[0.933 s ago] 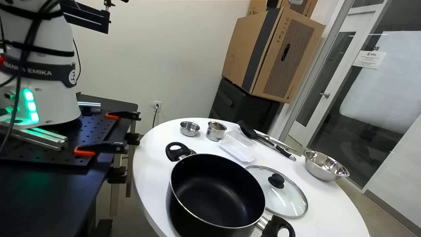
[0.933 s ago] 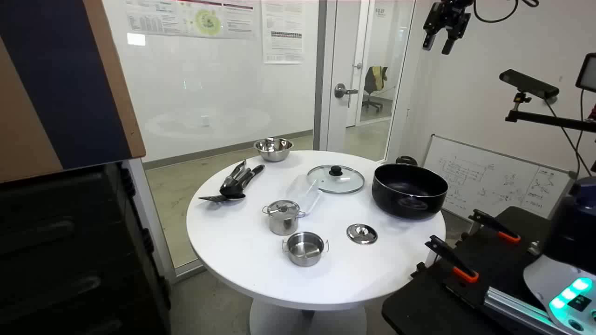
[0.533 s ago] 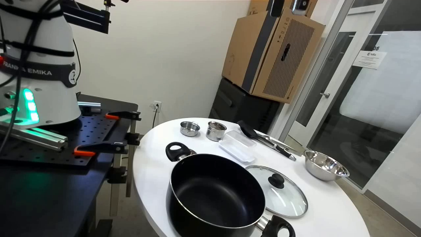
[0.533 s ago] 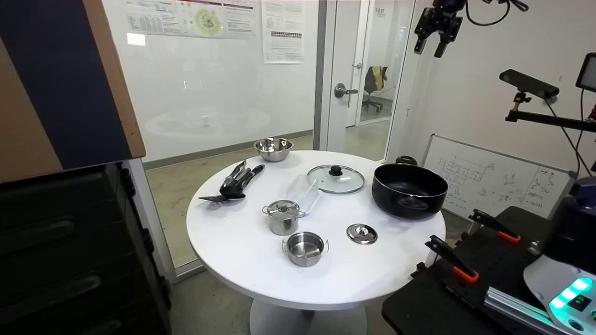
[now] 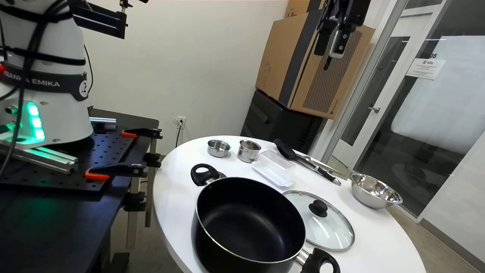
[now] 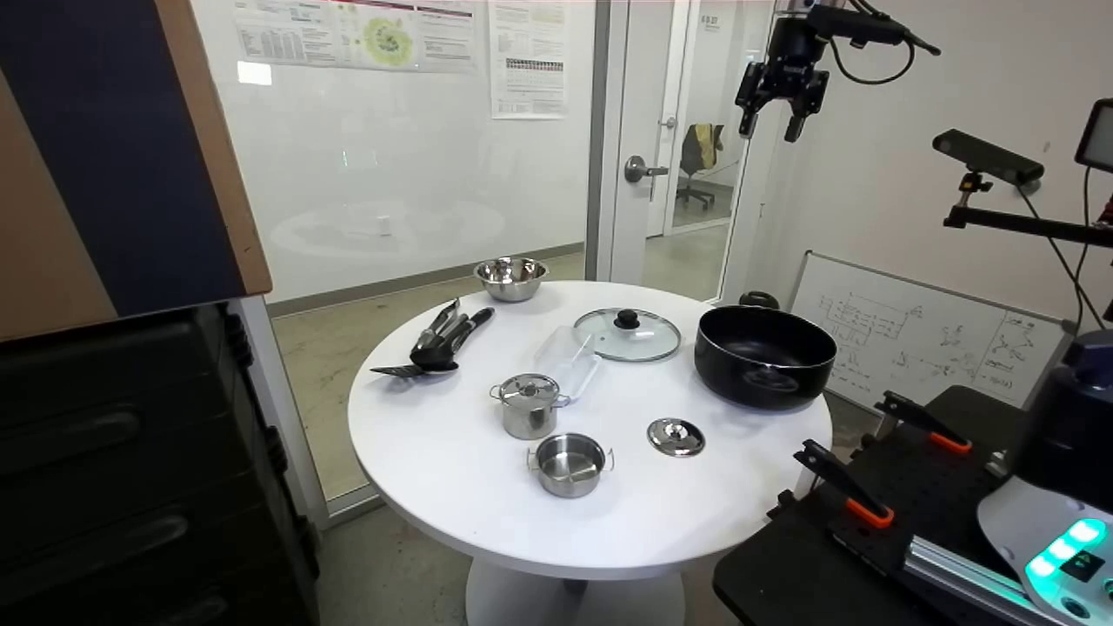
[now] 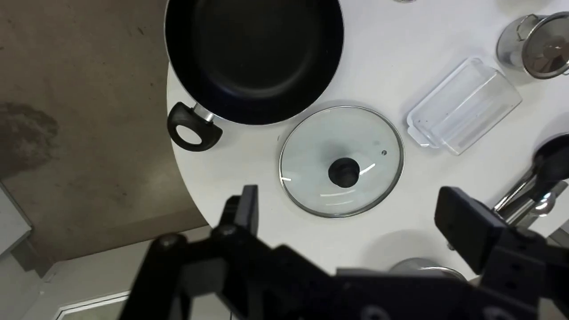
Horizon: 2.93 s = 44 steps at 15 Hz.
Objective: Pick up the lid and close the pot
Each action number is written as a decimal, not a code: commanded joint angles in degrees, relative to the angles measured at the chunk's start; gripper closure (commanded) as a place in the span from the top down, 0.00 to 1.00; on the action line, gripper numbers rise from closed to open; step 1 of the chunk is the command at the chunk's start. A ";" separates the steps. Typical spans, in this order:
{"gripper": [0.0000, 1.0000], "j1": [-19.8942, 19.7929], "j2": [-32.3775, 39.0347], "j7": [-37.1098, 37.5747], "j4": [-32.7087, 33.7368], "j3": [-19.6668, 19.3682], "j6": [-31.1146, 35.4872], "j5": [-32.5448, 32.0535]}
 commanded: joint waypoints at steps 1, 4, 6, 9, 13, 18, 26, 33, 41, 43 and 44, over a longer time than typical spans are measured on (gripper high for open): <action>1.00 -0.85 0.00 -0.13 0.22 0.66 -0.17 0.15; 1.00 -0.87 4.67 4.68 0.57 1.47 5.87 -0.56; 1.00 -0.46 10.06 3.77 2.63 1.73 9.64 -0.26; 1.00 -0.12 18.11 5.84 6.21 2.71 15.15 -0.47; 1.00 0.34 28.60 1.68 15.79 4.09 5.39 -2.67; 1.00 1.13 39.23 -2.82 29.31 4.57 -4.58 -9.27; 1.00 0.92 43.97 -1.23 33.06 4.89 0.69 -12.34; 1.00 0.86 44.02 -0.93 32.91 4.77 -0.10 -12.57; 1.00 -1.67 49.89 -9.63 34.47 9.19 6.57 -7.97; 1.00 -1.93 52.17 -10.44 35.62 9.88 7.54 -6.76; 1.00 -2.13 53.51 -10.67 36.51 10.17 7.62 -6.08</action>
